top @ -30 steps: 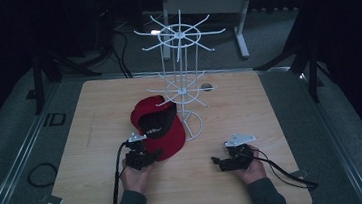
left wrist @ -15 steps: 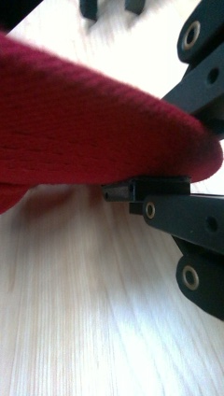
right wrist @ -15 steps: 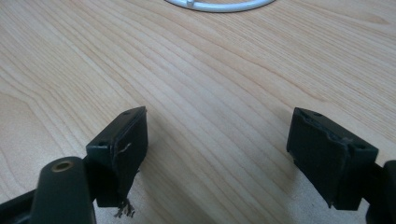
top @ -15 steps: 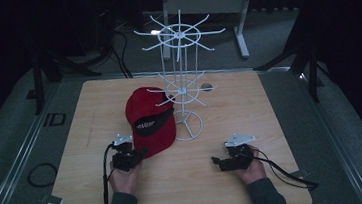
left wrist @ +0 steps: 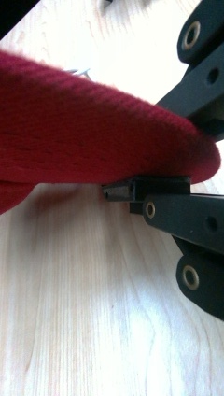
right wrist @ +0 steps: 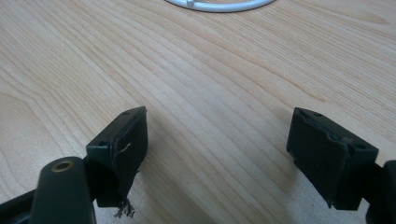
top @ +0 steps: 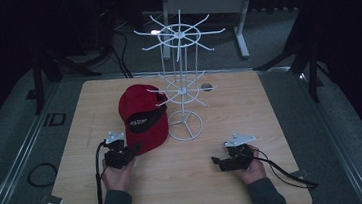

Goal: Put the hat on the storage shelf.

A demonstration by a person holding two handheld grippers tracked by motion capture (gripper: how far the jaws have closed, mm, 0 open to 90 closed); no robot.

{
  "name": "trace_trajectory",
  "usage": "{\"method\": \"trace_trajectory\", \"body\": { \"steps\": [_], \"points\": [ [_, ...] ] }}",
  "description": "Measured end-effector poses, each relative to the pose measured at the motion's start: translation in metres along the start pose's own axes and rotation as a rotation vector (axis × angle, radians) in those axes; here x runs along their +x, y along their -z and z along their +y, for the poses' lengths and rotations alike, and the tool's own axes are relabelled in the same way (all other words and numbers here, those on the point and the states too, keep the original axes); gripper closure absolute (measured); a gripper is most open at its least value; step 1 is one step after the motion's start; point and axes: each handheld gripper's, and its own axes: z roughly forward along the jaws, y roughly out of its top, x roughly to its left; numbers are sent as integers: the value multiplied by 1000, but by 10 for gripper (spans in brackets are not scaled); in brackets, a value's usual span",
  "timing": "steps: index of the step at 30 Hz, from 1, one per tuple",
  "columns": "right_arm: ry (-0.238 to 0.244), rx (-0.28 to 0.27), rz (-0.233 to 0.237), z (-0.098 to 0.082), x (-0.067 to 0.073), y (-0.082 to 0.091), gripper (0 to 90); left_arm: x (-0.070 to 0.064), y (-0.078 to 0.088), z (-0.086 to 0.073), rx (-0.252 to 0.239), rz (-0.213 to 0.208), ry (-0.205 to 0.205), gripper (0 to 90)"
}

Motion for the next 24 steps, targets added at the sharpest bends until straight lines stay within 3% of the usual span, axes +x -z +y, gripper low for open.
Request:
{"method": "trace_trajectory", "body": {
  "steps": [24],
  "points": [
    [3,-1,-1,0,0,0,202,12,26,23,-98,31,-3,861]
  ]
}}
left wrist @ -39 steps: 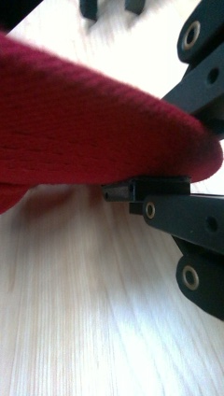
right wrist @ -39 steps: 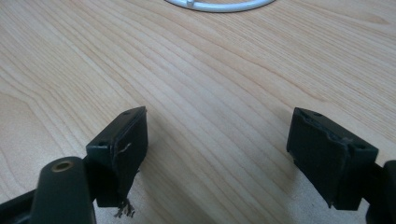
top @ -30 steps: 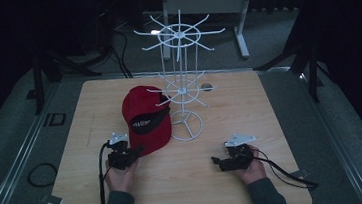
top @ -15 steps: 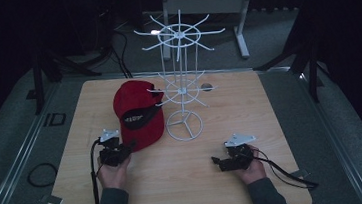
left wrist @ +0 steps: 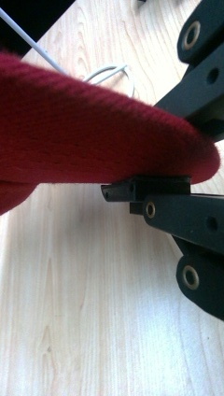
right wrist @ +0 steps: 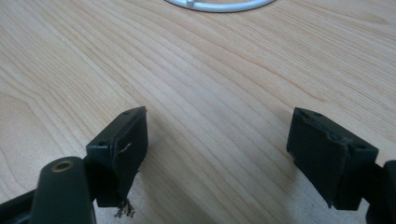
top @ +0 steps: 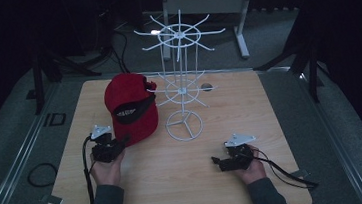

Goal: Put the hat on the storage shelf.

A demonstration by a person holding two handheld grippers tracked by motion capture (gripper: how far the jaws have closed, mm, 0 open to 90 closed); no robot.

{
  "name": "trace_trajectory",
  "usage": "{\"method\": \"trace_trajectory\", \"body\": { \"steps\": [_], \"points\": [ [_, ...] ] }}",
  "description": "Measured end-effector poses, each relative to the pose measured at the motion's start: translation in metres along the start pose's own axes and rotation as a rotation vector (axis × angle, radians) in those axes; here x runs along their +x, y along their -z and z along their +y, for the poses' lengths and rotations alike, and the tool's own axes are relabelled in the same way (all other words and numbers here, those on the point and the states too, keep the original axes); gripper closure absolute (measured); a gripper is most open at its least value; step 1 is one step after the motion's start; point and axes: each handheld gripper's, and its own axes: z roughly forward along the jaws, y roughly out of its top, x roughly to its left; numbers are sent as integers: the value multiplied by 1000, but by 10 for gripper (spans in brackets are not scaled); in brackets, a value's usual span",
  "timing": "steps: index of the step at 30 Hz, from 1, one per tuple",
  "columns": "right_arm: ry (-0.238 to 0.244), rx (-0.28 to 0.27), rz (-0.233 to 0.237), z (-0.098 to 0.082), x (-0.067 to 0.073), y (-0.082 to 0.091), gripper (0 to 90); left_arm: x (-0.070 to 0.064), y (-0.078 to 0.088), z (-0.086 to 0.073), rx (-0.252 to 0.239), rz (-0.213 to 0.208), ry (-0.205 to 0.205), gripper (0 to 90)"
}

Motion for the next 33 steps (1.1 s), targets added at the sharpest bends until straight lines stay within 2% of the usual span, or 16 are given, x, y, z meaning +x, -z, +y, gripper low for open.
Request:
{"method": "trace_trajectory", "body": {
  "steps": [33],
  "points": [
    [0,-3,-1,0,0,0,202,-3,27,35,-136,-13,2,860]
  ]
}}
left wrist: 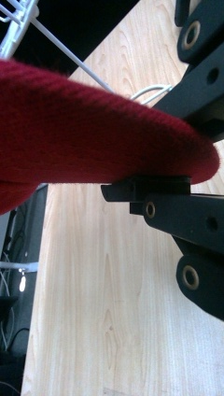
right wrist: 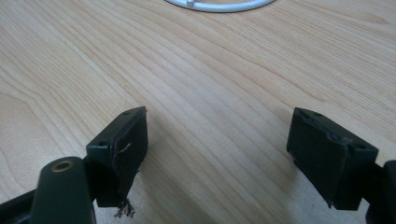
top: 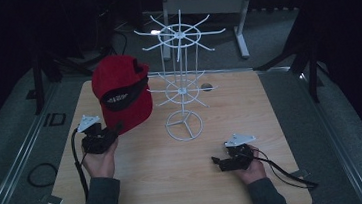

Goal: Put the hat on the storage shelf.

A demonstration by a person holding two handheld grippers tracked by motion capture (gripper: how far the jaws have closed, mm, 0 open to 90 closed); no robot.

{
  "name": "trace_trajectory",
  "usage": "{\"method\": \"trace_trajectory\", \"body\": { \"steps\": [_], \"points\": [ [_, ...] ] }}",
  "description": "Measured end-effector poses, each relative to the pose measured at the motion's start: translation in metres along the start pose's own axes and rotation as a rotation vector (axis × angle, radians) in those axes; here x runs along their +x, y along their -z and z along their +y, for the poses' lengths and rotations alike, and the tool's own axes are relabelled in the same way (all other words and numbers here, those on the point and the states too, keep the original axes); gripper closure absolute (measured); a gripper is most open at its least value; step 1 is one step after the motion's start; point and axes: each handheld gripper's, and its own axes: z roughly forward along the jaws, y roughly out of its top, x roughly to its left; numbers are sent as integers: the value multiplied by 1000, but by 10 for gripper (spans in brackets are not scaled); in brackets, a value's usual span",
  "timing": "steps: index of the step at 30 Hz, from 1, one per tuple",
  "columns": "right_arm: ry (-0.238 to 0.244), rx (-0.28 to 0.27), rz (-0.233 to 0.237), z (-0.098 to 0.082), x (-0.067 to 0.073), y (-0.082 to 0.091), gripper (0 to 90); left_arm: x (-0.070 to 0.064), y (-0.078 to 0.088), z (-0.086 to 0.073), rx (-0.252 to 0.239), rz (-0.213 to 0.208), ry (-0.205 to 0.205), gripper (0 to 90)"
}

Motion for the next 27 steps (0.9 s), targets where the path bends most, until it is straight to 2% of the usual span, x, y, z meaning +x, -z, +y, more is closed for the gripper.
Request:
{"method": "trace_trajectory", "body": {
  "steps": [27],
  "points": [
    [-1,0,-1,0,0,0,202,-6,10,23,-61,-2,-20,860]
  ]
}}
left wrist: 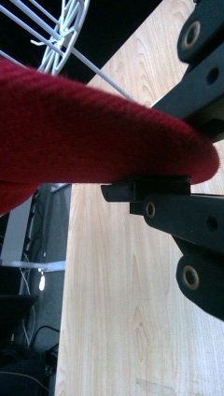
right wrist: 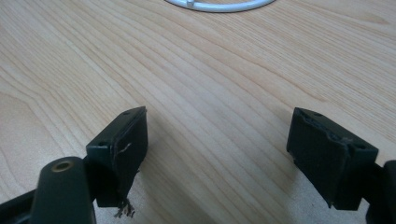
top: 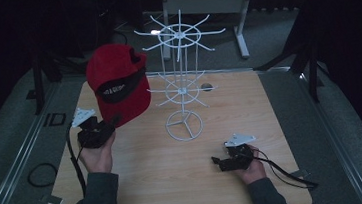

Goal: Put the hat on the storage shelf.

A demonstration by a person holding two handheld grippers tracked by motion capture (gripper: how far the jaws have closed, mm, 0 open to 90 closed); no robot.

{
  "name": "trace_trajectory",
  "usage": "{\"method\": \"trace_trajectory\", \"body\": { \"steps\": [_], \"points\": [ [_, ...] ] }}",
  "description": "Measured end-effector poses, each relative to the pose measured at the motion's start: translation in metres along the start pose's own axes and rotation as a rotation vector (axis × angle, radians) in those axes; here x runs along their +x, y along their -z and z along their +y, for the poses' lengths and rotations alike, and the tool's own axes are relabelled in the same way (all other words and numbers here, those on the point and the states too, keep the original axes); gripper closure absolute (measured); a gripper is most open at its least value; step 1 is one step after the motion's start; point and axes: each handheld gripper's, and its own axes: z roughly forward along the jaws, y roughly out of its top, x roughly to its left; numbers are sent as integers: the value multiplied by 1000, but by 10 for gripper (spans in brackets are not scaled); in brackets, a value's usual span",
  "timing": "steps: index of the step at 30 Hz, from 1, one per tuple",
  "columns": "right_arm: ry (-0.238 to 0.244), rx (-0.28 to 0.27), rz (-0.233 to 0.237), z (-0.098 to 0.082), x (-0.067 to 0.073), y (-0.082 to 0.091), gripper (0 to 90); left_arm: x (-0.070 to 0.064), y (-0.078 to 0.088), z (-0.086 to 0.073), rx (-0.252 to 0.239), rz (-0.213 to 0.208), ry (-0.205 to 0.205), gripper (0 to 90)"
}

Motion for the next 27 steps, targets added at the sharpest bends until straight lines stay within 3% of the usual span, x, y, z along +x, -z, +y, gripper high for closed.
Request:
{"method": "trace_trajectory", "body": {
  "steps": [27],
  "points": [
    [-2,3,1,0,0,0,202,-3,9,19,-54,6,-10,860]
  ]
}}
